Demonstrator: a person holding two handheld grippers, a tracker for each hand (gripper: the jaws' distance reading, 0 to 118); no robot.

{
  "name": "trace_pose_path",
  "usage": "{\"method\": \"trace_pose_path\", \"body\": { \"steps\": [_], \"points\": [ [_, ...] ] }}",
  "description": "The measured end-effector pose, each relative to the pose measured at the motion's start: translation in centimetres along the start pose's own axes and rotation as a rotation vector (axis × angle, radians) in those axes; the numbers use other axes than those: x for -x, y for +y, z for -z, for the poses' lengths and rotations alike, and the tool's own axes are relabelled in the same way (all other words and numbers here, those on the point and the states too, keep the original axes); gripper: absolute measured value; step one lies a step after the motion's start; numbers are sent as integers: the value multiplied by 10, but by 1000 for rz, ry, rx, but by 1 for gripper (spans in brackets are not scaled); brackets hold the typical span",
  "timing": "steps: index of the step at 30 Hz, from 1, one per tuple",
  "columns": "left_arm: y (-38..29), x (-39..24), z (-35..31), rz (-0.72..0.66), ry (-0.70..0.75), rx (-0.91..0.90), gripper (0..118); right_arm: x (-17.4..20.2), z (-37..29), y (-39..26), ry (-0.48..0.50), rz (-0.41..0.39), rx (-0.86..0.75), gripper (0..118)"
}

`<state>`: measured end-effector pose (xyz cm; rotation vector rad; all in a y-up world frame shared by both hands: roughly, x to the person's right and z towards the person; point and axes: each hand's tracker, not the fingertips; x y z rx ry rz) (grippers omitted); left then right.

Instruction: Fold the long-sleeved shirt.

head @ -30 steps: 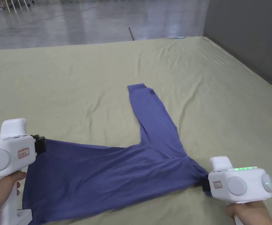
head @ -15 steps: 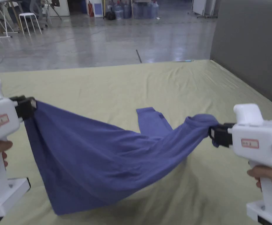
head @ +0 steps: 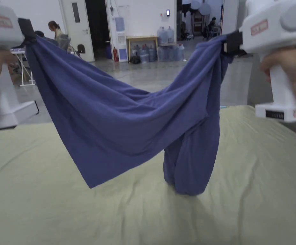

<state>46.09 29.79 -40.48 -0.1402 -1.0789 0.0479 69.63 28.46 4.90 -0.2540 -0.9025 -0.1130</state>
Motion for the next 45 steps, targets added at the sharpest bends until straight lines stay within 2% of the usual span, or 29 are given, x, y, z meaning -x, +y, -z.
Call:
{"method": "trace_pose_path", "body": {
  "steps": [5,8,13,14,17,19,20,21,24,27,32,36,41,43,45],
  "points": [
    [55,-4,45,-23,38,-41,3,0,42,88,-72,-6,-70,10],
    [68,-3,57,-42,47,-59,3,3,35,112,-105,12,-138,10],
    [56,5,70,-44,63,-59,3,-2,42,98,-133,21,-110,10],
    [48,6,74,-36,62,-50,3,-15,66,98,-128,29,-99,10],
    [7,13,89,-1,64,15,3,-24,95,51,-117,44,-19,10],
    [-30,19,103,3,53,60,3,-21,103,2,-112,82,32,10],
    [-51,-6,81,3,53,68,3,-23,114,-23,-94,101,65,10],
    [-75,-6,86,8,51,93,3,-24,125,-49,-80,118,91,10],
    [-133,-5,93,-25,49,170,3,-24,153,-108,-87,116,148,10],
    [-170,-2,84,-42,28,209,3,-20,143,-140,-51,149,163,10],
    [-215,8,18,-84,-27,198,3,-13,72,-182,-2,146,172,10],
    [-272,25,-68,-121,-41,192,3,-1,-10,-247,36,38,233,10],
    [-361,30,-202,-105,-3,257,3,13,-110,-359,47,-14,409,10],
    [-400,33,-256,-72,22,314,3,17,-143,-407,49,-7,487,10],
    [-430,40,-297,-114,5,381,3,22,-171,-445,64,30,576,10]
  ]
}}
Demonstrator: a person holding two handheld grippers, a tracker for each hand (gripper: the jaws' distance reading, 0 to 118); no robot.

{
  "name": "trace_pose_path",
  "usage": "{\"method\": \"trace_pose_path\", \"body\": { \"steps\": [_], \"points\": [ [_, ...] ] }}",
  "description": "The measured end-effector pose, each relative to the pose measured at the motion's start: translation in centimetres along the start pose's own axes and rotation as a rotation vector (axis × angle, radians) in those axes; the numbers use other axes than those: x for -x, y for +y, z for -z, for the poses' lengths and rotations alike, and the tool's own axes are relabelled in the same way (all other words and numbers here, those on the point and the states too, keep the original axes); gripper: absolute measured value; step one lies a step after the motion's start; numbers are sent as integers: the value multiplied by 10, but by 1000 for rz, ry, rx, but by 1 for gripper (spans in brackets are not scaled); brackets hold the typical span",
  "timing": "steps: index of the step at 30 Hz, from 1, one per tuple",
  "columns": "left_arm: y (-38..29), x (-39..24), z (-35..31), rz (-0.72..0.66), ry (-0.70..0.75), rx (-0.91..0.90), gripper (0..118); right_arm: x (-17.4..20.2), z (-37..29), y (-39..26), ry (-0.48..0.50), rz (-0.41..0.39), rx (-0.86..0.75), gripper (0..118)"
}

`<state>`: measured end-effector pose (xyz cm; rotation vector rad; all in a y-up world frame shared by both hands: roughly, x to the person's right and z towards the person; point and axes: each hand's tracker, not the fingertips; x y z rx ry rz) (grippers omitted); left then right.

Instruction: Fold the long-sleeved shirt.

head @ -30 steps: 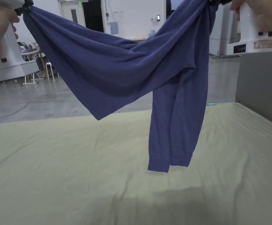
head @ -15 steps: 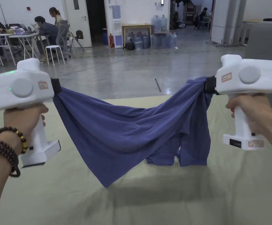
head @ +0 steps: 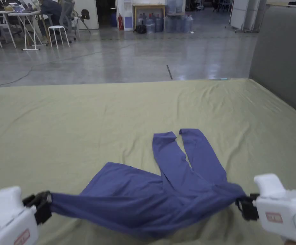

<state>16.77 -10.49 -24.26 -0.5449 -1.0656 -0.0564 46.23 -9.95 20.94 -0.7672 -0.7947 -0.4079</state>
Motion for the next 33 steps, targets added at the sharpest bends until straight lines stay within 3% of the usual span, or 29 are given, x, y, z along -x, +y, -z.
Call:
{"method": "trace_pose_path", "body": {
  "steps": [5,12,15,17,18,19,20,21,22,23,25,26,27,28,29,30,31,33],
  "points": [
    [-64,11,-48,-16,49,83,3,3,4,-75,-16,11,106,10],
    [-80,9,-64,-22,68,141,3,-9,17,-85,-102,-62,178,10],
    [-80,6,-64,-19,85,152,3,-11,20,-85,-169,-132,203,10],
    [-80,4,-63,-17,85,148,3,-17,27,-89,-161,-116,205,10],
    [-79,2,-61,-21,76,153,4,-19,28,-90,-142,-93,202,20],
    [-84,17,-53,-23,72,160,14,-20,27,-90,-114,-72,204,49],
    [-82,17,-53,-23,65,165,69,-19,24,-88,-102,-48,211,107],
    [-79,15,-54,-14,71,174,111,-14,15,-90,-95,-34,212,118],
    [-75,14,-53,-10,73,193,118,-13,8,-91,-91,-24,200,117],
    [-68,-1,-66,-9,52,193,118,-14,-2,-94,-82,-21,109,116],
    [-57,-8,-82,-24,14,124,118,-19,-21,-93,-86,44,95,113],
    [-50,-11,-87,-22,16,131,117,-21,-31,-94,-104,85,69,96],
    [-55,-9,-83,-22,14,138,99,-22,-40,-96,-96,122,25,61],
    [-55,-10,-84,-21,8,136,99,-24,-48,-99,-82,160,-21,61],
    [-53,-12,-89,-12,-14,108,89,-25,-62,-92,-78,192,-42,43],
    [-50,-15,-89,-1,-24,88,54,-26,-63,-94,-72,229,-46,11],
    [-48,-19,-85,9,-11,104,0,-29,-62,-96,-73,257,-46,3],
    [-44,-22,-83,11,-51,128,0,-27,-61,-88,-49,225,4,3]
  ]
}}
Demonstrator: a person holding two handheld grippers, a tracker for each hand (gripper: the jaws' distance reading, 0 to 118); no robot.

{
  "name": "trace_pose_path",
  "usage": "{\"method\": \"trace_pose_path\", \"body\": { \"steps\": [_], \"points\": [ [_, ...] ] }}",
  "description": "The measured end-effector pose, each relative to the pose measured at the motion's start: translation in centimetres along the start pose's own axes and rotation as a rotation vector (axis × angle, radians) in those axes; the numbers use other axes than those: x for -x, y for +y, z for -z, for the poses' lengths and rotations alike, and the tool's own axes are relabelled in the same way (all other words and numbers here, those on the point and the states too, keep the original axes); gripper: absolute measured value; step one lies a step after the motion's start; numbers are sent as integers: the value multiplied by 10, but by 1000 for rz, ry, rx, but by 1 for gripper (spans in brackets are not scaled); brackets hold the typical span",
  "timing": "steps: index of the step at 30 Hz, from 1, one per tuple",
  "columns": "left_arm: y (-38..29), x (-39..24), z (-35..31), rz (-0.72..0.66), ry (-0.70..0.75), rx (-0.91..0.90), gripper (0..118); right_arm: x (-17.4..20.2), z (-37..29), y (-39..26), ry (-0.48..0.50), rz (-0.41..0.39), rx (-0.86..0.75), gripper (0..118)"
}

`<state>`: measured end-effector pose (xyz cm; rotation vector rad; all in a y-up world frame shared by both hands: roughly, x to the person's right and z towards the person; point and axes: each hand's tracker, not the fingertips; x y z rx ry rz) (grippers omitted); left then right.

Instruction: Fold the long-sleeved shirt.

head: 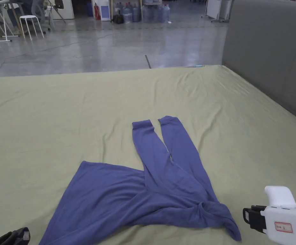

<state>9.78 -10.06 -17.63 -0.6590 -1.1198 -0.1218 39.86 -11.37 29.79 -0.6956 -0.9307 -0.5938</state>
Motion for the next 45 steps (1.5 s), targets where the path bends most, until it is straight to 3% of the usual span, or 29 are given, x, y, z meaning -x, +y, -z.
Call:
{"method": "trace_pose_path", "body": {
  "steps": [5,8,11,13,15,16,20,26,28,29,31,32,33,36,39,42,45],
  "points": [
    [8,-12,25,-9,-57,15,0,28,26,34,-1,-70,-1,3],
    [19,-25,53,33,-54,43,0,66,58,87,81,-150,-16,3],
    [29,-32,76,38,-63,37,0,103,109,140,85,-237,-19,3],
    [37,-34,89,26,-81,43,0,125,153,184,84,-223,-33,4],
    [46,-37,107,28,-79,48,0,143,203,224,115,-220,-24,75],
    [51,-39,119,37,-65,58,0,152,231,244,109,-218,8,97],
    [71,-44,170,130,-18,87,0,184,324,297,70,-209,65,94],
    [79,-45,193,98,-36,96,0,209,411,342,15,-167,99,86],
    [77,-45,193,79,-44,104,0,215,430,345,-24,-188,141,78],
    [74,-44,191,73,-45,108,0,219,437,344,-58,-206,162,65],
    [71,-43,187,59,-44,113,0,225,445,334,-117,-242,251,23],
    [70,-43,185,57,-44,114,0,226,434,330,-112,-233,183,12],
    [69,-41,182,53,-42,114,0,225,428,331,-97,-208,186,6],
    [71,-40,175,48,-22,122,0,223,390,325,-39,-209,202,5],
    [75,-40,161,71,-8,103,0,222,307,301,119,-199,59,5],
    [80,-40,152,72,-6,96,0,210,215,260,283,-268,-25,5],
    [82,-40,143,80,0,85,0,202,130,191,439,-290,16,5]
  ]
}}
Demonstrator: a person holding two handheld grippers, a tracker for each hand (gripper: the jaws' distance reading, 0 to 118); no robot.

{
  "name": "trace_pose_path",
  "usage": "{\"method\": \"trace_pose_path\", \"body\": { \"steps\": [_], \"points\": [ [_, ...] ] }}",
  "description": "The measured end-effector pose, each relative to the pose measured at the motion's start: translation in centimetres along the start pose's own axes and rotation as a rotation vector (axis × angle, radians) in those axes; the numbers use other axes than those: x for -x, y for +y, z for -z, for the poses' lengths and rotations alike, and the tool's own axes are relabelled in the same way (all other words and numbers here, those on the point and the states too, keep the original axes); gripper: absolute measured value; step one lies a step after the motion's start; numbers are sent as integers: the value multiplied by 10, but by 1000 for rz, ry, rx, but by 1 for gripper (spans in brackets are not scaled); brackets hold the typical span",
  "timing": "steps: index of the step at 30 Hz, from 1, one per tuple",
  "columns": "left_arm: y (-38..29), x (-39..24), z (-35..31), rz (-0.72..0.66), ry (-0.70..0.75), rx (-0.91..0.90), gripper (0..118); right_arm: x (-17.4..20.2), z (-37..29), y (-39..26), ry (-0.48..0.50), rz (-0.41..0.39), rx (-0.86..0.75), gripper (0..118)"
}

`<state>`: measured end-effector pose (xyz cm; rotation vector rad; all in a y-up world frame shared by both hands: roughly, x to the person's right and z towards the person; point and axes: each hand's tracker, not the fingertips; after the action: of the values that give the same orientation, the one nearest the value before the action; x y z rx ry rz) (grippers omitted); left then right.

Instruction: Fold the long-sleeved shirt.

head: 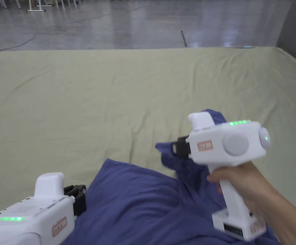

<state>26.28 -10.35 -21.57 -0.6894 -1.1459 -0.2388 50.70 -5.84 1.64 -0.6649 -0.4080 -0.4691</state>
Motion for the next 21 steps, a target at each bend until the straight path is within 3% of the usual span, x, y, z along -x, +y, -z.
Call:
{"method": "trace_pose_path", "body": {
  "steps": [2,6,9,12,16,17,18,19,20,21],
  "points": [
    [1,1,-9,-6,0,-15,0,31,-27,-58,135,47,60,5],
    [1,0,-19,-23,-13,-18,0,81,-19,-147,238,108,189,5],
    [0,-2,-25,-7,-8,-17,0,121,22,-198,280,56,304,5],
    [0,-3,-31,-4,-15,-16,0,152,55,-223,251,12,322,5],
    [-1,-6,-33,7,-17,-12,0,156,64,-217,170,-21,240,5],
    [-1,-6,-33,3,-23,-10,0,153,60,-213,175,1,226,17],
    [0,-7,-33,1,-29,-13,0,148,50,-205,199,24,204,51],
    [1,-7,-32,-1,-37,-15,0,142,38,-199,227,34,185,99],
    [1,-8,-30,1,-38,-18,3,139,26,-193,226,28,186,118],
    [3,-10,-28,2,-36,-21,4,132,-3,-177,204,19,110,116]
  ]
}}
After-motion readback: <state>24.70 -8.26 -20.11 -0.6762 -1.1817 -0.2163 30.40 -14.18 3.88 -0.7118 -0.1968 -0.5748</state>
